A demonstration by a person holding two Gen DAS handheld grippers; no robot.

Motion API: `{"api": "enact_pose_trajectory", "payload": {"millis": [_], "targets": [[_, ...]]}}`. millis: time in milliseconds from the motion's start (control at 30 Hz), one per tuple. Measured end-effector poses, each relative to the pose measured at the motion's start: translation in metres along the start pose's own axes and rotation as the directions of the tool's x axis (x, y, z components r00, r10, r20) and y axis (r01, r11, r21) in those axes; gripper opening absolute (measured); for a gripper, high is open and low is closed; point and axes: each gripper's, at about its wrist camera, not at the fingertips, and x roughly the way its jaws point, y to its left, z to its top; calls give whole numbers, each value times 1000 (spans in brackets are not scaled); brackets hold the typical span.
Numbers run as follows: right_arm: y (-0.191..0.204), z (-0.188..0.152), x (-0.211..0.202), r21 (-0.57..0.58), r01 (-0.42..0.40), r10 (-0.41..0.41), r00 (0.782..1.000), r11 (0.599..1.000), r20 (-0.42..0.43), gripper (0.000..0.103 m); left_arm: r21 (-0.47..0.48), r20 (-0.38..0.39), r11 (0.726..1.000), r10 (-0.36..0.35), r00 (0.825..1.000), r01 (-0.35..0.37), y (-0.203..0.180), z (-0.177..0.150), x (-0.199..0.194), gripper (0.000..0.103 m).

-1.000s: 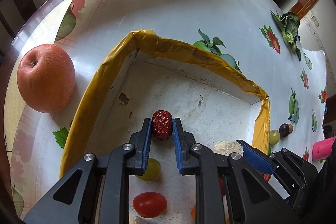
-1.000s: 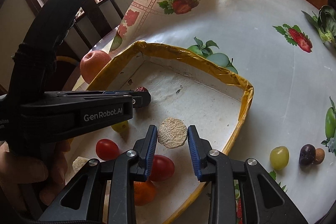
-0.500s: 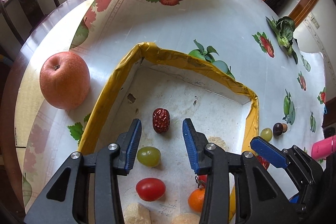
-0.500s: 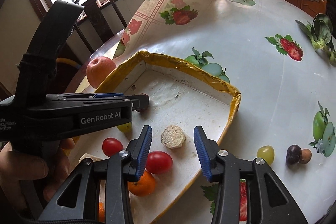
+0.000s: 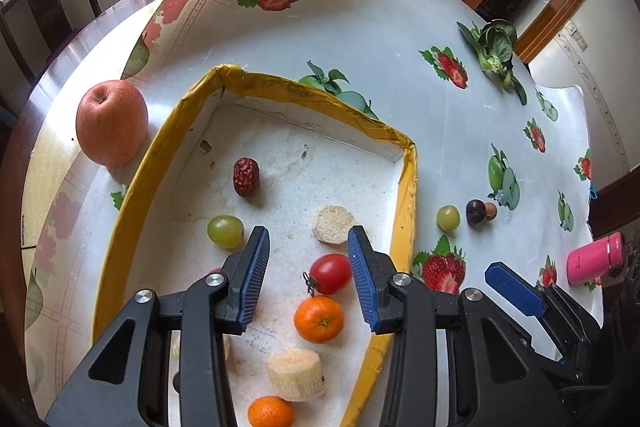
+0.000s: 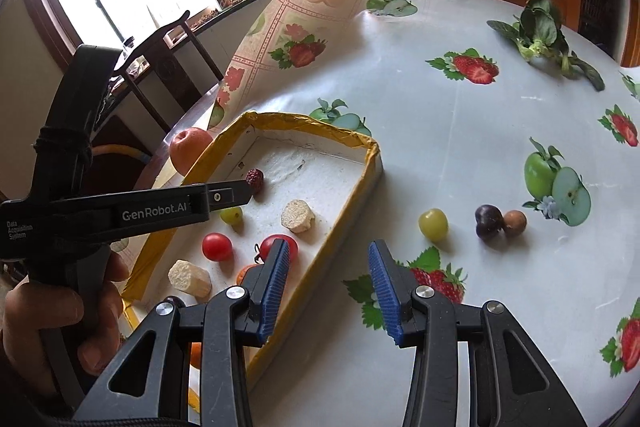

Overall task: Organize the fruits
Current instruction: 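Move both open tools out of the tray toward the loose grape and brown fruit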

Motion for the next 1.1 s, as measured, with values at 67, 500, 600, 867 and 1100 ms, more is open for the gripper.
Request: {"api": "enact_pose_trajectory", "payload": {"millis": [67,500,600,867,1100], "targets": [[-8,-7,-8,19,11,-11,1000,1000,3,44,7,-3,1000,-13,1000,13,-8,-7,-3,38],[-63,-53,-56,143,84,-85,996,986,5,44,92,-47,990,-101,994,105,-66,-40,-13,38],[-73,-61,-62,165,102,-104,995,981,6,44,114,-54,986,-115,992,120,-79,-44,-14,38],[-90,-68,-73,187,116,-120,993,975,9,41,150,-72,976,-146,987,155,-107,-50,-8,38],[-101,-69,-77,198,124,-129,992,972,12,41,167,-89,972,-150,985,163,-122,-53,-1,38]]}}
